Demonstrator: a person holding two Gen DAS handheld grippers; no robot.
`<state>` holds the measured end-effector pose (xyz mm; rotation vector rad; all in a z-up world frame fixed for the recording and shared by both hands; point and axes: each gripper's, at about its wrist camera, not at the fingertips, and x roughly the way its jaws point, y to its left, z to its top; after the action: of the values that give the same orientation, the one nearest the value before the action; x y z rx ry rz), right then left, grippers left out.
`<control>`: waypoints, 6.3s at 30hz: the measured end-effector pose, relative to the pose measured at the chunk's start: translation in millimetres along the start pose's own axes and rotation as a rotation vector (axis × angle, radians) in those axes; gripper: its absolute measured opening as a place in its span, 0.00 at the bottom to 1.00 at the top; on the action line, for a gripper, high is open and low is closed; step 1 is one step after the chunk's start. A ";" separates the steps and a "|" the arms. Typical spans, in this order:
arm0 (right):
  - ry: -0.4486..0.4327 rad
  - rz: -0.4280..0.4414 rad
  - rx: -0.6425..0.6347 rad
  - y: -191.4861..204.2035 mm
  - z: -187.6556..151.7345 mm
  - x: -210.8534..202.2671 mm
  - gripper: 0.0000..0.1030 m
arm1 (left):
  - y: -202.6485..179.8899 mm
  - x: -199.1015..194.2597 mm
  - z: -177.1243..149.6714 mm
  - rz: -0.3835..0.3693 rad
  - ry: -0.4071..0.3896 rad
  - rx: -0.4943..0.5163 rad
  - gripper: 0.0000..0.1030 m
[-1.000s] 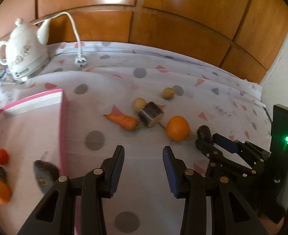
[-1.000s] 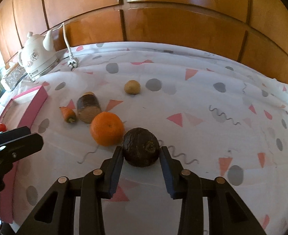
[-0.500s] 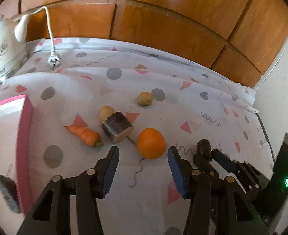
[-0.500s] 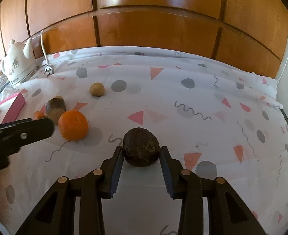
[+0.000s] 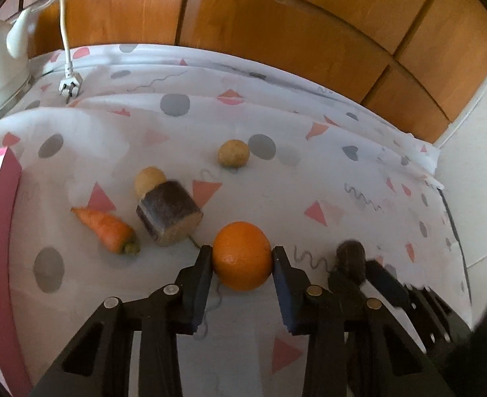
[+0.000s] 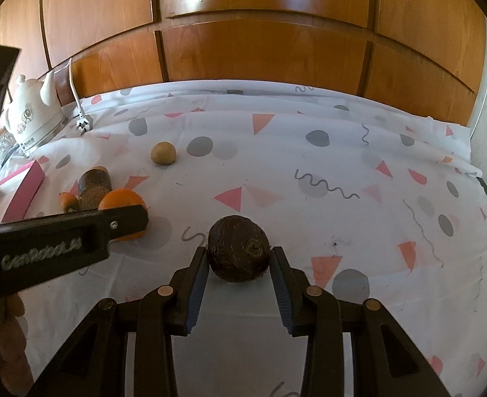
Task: Organize fruits
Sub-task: 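Grasp the second orange with left tool while right tool grasps the second avocado, then place the orange in the pink tray with left tool while right tool places the avocado, then grasp a small potato with right tool while left tool moves toward the carrot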
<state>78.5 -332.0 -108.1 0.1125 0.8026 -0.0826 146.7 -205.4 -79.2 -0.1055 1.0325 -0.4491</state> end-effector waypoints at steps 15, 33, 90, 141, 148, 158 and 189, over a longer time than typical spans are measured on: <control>0.041 0.027 0.011 2.0 -1.5 -1.9 0.39 | 24.3 -53.9 -70.7 0.138 -0.101 0.145 0.35; 0.031 0.092 0.070 8.8 -25.5 -14.4 0.41 | 25.0 -38.7 -74.2 0.151 -0.150 0.134 0.35; 0.018 0.004 0.000 21.7 -28.6 -13.2 0.40 | 196.4 -144.5 -54.9 0.357 -0.221 -0.237 0.38; 0.029 0.489 -0.310 201.5 -9.7 -70.4 0.39 | 212.6 -201.8 -106.0 0.383 -0.309 -0.315 0.57; 0.096 0.551 -0.381 244.5 -16.0 -60.6 0.40 | 217.2 -204.8 -106.6 0.382 -0.311 -0.327 0.57; 0.094 0.538 -0.324 226.1 -15.8 -58.7 0.50 | 206.8 -201.4 -105.5 0.362 -0.305 -0.298 0.57; 0.064 0.205 0.003 55.2 27.6 6.6 0.36 | 102.0 -139.2 -52.7 0.210 -0.229 -0.088 0.57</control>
<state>109.1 -281.1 -90.1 0.2009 0.8506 0.1138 73.8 -49.8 -24.2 -0.1231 0.8279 -0.1955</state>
